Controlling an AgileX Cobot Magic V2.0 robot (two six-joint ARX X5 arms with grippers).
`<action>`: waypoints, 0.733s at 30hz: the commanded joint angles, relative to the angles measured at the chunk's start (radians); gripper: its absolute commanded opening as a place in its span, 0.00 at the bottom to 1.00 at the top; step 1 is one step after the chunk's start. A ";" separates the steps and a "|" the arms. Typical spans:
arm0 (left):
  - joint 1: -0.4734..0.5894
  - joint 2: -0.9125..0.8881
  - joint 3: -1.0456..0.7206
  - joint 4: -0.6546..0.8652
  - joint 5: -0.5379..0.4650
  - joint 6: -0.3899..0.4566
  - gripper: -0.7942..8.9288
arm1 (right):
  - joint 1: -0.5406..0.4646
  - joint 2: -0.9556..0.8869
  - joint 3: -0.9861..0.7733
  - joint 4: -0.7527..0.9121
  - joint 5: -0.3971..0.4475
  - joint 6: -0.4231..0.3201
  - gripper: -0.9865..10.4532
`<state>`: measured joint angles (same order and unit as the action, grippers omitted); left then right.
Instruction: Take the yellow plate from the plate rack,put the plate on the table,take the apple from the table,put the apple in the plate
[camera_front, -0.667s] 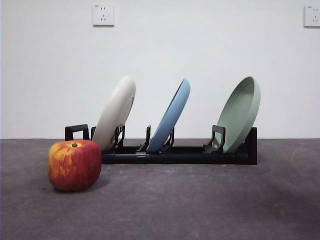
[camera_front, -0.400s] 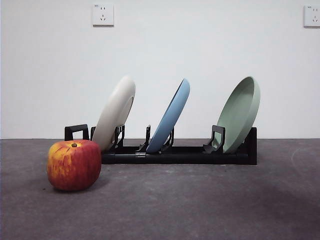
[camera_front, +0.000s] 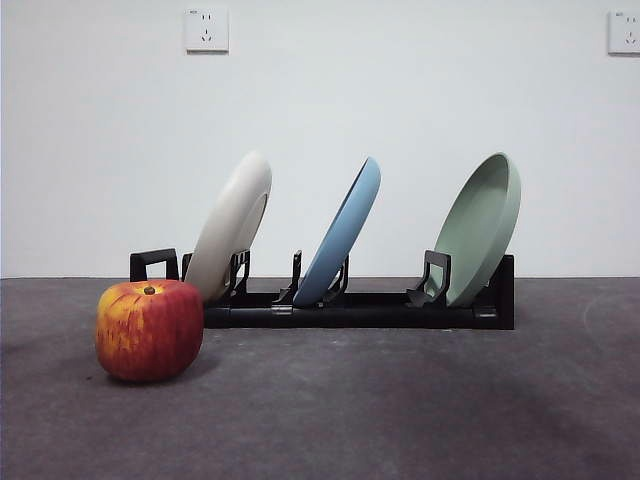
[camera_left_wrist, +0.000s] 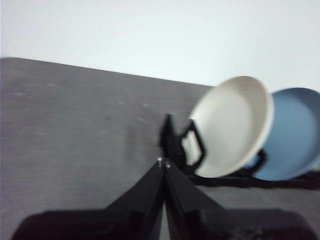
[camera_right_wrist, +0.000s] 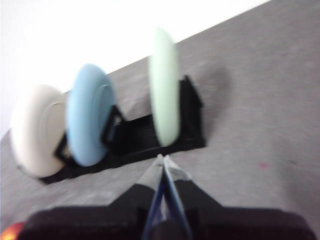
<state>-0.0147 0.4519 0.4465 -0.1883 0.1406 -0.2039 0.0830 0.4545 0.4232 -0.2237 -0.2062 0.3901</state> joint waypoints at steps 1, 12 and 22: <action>0.002 0.121 0.080 -0.008 0.076 -0.005 0.07 | -0.002 0.081 0.069 0.004 -0.089 -0.031 0.08; 0.001 0.549 0.409 -0.094 0.377 -0.002 0.08 | -0.002 0.406 0.377 -0.209 -0.296 -0.186 0.10; -0.048 0.830 0.681 -0.170 0.417 0.006 0.31 | 0.000 0.510 0.466 -0.233 -0.296 -0.206 0.31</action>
<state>-0.0574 1.2682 1.1137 -0.3576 0.5529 -0.2035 0.0830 0.9611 0.8864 -0.4595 -0.4984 0.1955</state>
